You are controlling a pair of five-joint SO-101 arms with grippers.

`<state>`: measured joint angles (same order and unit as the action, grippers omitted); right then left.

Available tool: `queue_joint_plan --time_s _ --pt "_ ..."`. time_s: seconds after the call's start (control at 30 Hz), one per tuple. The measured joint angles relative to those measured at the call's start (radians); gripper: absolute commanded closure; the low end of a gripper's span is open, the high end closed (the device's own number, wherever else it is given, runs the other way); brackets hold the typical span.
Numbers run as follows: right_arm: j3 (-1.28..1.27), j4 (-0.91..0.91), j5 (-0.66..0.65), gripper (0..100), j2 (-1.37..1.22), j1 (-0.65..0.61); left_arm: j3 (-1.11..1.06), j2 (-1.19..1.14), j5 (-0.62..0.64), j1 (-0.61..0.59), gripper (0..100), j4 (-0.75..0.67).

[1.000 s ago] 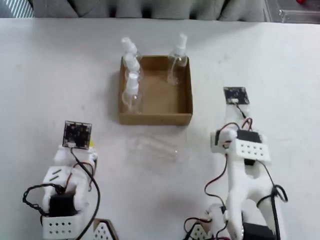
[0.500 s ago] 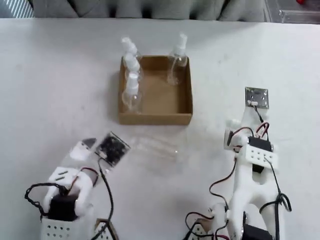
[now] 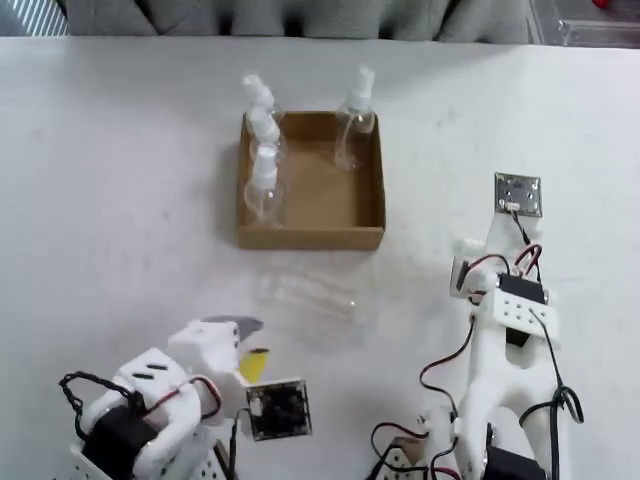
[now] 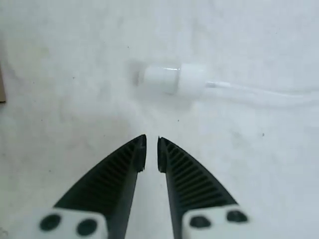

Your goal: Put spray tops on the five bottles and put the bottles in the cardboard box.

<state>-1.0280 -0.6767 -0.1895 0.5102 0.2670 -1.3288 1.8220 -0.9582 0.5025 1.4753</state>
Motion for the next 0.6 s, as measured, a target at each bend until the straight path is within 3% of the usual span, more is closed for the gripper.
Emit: queue_joint_plan --time_s 0.13,0.37,0.6 --pt "0.000 0.000 0.000 98.1 -0.005 0.000 0.048 0.005 -0.025 0.052 75 0.054" --pt "0.000 0.000 0.000 98.1 -0.005 0.000 0.048 0.005 -0.026 0.068 74 0.029" --pt "0.000 0.000 0.000 98.1 -0.005 0.000 0.170 -0.336 -0.029 0.068 75 -0.097"
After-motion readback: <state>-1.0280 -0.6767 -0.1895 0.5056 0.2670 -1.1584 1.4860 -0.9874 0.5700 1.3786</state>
